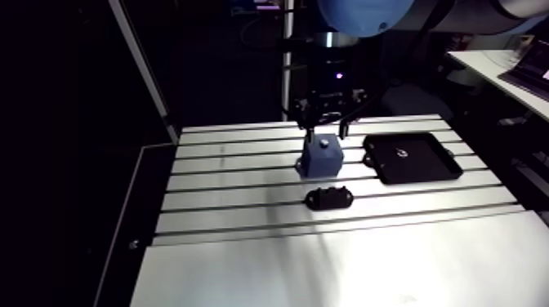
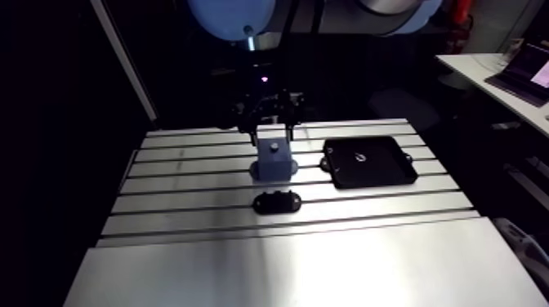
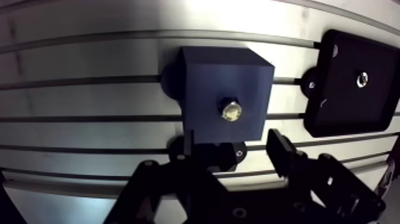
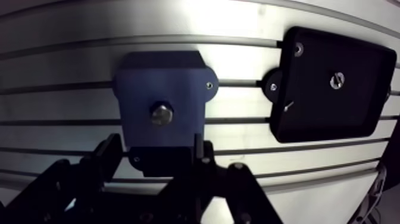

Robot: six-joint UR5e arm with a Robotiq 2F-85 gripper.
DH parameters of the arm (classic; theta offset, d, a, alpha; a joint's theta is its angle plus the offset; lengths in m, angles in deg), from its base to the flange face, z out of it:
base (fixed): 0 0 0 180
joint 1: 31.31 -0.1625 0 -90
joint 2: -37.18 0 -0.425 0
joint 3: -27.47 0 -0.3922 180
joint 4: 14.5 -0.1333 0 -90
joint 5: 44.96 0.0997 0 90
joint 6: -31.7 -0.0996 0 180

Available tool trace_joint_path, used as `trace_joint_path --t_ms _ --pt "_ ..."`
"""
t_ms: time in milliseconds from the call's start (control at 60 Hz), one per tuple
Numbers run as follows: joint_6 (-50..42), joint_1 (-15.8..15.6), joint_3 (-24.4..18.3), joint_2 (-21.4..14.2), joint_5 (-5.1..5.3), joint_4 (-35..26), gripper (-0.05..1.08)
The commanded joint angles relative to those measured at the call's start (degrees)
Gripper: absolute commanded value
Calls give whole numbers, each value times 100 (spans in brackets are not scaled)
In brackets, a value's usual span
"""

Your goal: Pick up the M10 bolt and insert it into the hex recess until seated.

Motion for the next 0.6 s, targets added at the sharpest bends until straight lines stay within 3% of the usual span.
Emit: trace_joint_path --t_ms 17,600 --pt "-280 1 113 -22 22 271 36" --pt "-192 54 132 21 189 479 44"
